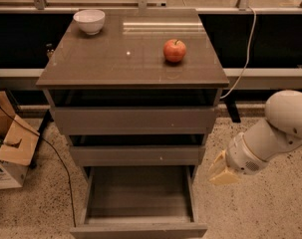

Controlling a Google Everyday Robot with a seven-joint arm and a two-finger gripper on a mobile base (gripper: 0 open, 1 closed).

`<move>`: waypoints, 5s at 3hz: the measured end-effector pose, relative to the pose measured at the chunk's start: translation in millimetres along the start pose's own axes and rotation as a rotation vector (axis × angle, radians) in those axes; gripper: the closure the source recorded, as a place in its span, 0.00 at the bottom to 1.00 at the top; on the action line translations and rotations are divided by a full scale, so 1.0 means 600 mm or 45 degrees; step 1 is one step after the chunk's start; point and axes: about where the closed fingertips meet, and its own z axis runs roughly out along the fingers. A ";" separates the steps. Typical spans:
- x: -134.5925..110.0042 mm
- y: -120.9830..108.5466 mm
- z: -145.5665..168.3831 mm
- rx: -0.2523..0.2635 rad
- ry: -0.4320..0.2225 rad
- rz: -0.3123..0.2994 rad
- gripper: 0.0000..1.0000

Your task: Close bottom drawer

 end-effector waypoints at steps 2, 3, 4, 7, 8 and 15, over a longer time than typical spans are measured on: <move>0.038 0.003 0.101 -0.049 -0.092 0.065 1.00; 0.067 0.001 0.144 -0.048 -0.143 0.098 1.00; 0.098 -0.003 0.184 -0.058 -0.198 0.133 1.00; 0.165 -0.019 0.292 -0.137 -0.300 0.233 1.00; 0.175 -0.018 0.357 -0.153 -0.355 0.207 1.00; 0.258 -0.069 0.564 -0.269 -0.513 0.386 1.00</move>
Offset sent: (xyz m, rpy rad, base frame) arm -0.0122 0.0098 -0.1003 0.1198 0.0418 -0.0738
